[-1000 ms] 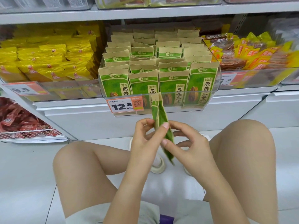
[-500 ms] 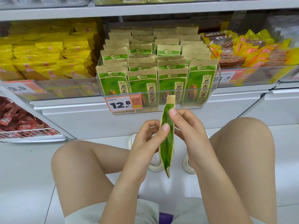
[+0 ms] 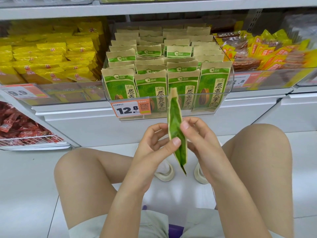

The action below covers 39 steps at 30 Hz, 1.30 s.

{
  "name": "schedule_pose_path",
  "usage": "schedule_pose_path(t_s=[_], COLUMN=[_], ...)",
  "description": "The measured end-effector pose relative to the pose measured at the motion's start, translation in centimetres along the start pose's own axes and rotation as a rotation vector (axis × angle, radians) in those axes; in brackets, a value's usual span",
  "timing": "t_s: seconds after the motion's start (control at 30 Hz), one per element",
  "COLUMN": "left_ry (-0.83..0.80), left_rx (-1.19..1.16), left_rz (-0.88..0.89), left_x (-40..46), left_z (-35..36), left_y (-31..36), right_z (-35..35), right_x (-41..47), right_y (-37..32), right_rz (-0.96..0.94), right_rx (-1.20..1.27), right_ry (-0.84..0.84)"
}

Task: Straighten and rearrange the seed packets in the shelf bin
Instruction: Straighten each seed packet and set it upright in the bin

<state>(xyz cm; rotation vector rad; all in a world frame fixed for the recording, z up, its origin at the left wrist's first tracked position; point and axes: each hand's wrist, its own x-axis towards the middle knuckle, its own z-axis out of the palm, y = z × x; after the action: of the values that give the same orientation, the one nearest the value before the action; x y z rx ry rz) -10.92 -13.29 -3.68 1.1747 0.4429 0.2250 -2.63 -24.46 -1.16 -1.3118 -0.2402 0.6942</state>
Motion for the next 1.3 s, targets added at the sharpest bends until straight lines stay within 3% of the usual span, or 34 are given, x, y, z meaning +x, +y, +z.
schedule_pose_path(t_s=[0.2, 0.7, 0.9, 1.03, 1.1, 1.2, 1.3], left_ry=[0.188, 0.156, 0.140, 0.162, 0.200, 0.219, 0.147], left_rx=[-0.116, -0.121, -0.113, -0.079, -0.087, -0.066, -0.003], left_rz=[0.071, 0.036, 0.030, 0.070, 0.088, 0.071, 0.028], left_x=[0.1, 0.0, -0.2, -0.1, -0.1, 0.0, 0.0], left_z=[0.0, -0.1, 0.5, 1.2, 1.2, 0.5, -0.4], left_y=[0.5, 0.8, 1.1, 1.2, 1.0, 0.9, 0.9], right_z=[-0.9, -1.3, -0.6, -0.4, -0.3, -0.3, -0.4], right_x=[-1.3, -1.6, -1.3, -1.1, -1.1, -1.1, -1.0], right_y=[0.9, 0.2, 0.9, 2.3, 2.5, 2.6, 2.3], right_rz=[0.075, 0.049, -0.055, -0.312, -0.366, -0.273, -0.230], right_rx=[-0.025, -0.116, -0.199, -0.772, -0.903, -0.826, -0.570], right_ry=[-0.185, -0.234, -0.020, 0.163, 0.156, 0.126, 0.194])
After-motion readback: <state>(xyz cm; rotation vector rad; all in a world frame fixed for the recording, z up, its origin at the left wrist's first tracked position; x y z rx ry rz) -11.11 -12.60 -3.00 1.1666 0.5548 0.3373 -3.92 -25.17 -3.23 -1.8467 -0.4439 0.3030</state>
